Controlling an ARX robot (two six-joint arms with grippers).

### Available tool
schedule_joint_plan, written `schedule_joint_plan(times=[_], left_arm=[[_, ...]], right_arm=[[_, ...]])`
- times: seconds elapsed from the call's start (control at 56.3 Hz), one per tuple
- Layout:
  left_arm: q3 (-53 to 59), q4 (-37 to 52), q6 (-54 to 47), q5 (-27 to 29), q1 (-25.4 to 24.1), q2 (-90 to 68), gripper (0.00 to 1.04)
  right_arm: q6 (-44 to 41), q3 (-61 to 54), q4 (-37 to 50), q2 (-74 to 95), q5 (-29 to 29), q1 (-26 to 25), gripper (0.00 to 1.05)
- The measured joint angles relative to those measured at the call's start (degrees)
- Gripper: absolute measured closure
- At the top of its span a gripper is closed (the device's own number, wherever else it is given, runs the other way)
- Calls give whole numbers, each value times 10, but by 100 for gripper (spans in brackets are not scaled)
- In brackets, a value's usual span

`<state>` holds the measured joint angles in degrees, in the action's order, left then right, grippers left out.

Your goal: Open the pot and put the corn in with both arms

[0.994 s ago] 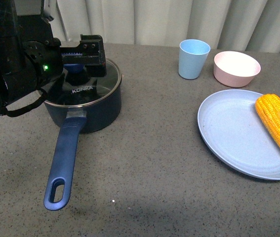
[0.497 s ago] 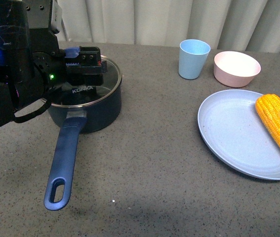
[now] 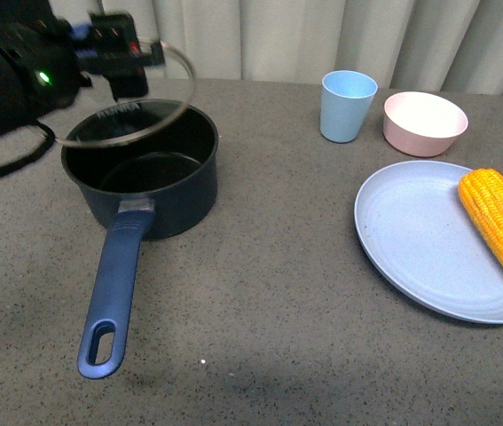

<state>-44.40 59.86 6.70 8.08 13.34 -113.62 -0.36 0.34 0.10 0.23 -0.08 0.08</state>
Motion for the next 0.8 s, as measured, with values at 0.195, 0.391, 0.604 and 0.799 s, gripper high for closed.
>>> schedule_joint_plan(times=[0.195,0.391,0.604,0.799], left_arm=[[23,3,-13,-1,-80,61,45],[48,41,-14,-33,-206,10,45],[25,89,2,-66,-251,-91,45],[-8,129,13,-83,-243,-170,46]], right_arm=[[0,0,0,0,0,0,9],[0,0,0,0,0,0,9],[0,0,0,0,0,0,9],[0,0,0,0,0,0,9]])
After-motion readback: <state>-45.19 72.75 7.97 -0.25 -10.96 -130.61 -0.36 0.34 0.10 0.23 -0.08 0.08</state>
